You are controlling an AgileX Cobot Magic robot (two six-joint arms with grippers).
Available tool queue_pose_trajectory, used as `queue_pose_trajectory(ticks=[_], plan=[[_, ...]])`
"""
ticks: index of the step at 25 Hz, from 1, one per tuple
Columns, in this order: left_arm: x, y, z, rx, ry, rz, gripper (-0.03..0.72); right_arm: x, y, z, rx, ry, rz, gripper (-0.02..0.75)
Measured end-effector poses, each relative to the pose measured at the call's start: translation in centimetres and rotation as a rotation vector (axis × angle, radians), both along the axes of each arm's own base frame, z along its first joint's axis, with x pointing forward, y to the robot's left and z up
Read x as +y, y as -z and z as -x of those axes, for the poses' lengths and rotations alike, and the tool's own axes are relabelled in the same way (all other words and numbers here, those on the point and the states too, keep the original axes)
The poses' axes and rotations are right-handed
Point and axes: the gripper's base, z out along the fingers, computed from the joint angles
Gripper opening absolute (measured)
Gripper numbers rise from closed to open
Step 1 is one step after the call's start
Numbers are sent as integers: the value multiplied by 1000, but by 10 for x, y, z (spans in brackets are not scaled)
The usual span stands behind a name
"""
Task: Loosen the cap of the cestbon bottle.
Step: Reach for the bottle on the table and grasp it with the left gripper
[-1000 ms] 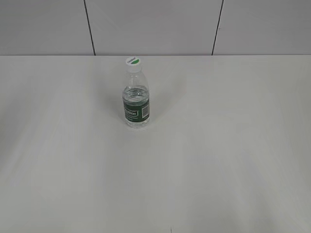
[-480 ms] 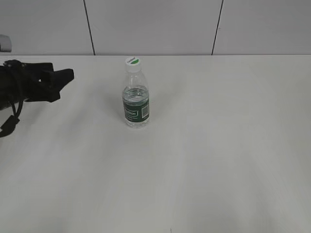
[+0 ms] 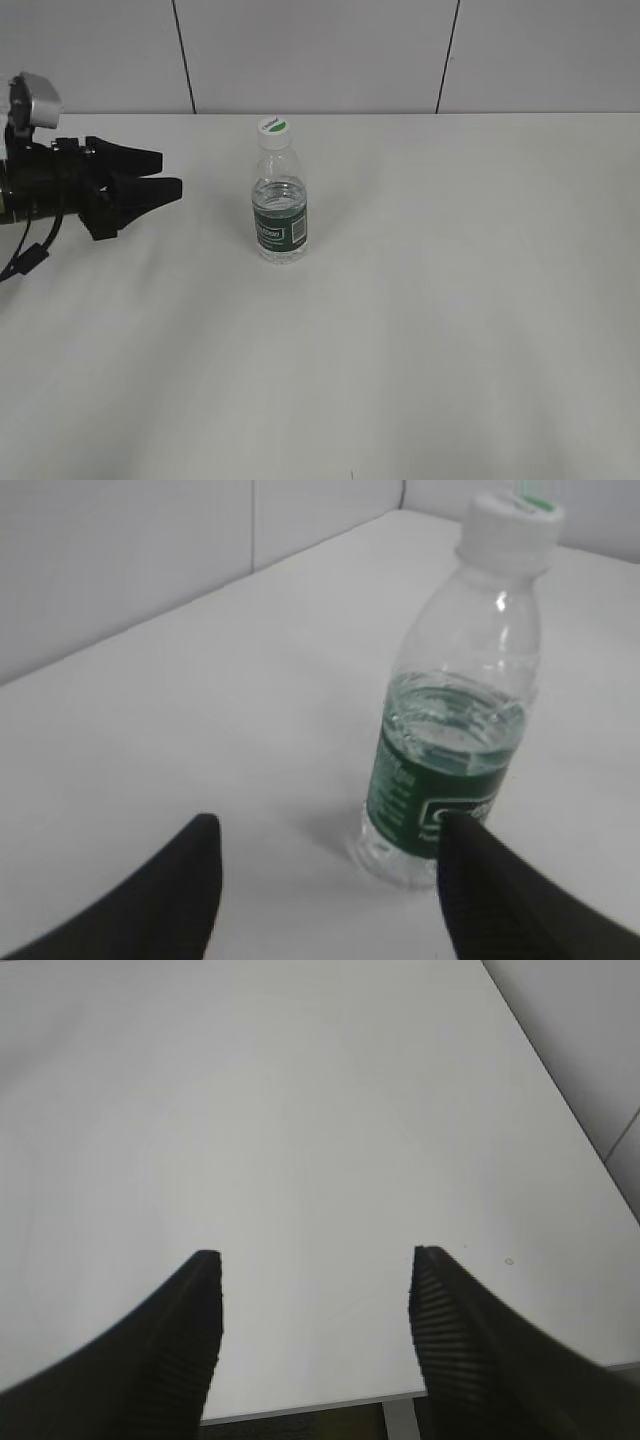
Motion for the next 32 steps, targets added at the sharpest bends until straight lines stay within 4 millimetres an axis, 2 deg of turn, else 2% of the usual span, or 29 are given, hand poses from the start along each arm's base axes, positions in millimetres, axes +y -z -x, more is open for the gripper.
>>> queue_pose_trajectory(ticks=[4,10,15,21,32], plan=[[-2,-3,-14,-53,113,20,428,0,0,0,0,1,1,455],[-2,18,-29,-43,202,-24,428,0,0,0,0,1,1,455],[-2,21,-41,-53,241,-48,428,0,0,0,0,1,1,455],[-13,21,-42,-47,263,-39,428,0,0,0,0,1,1,455],[-13,21,-43,-41,246,-24,428,0,0,0,0,1,1,455]])
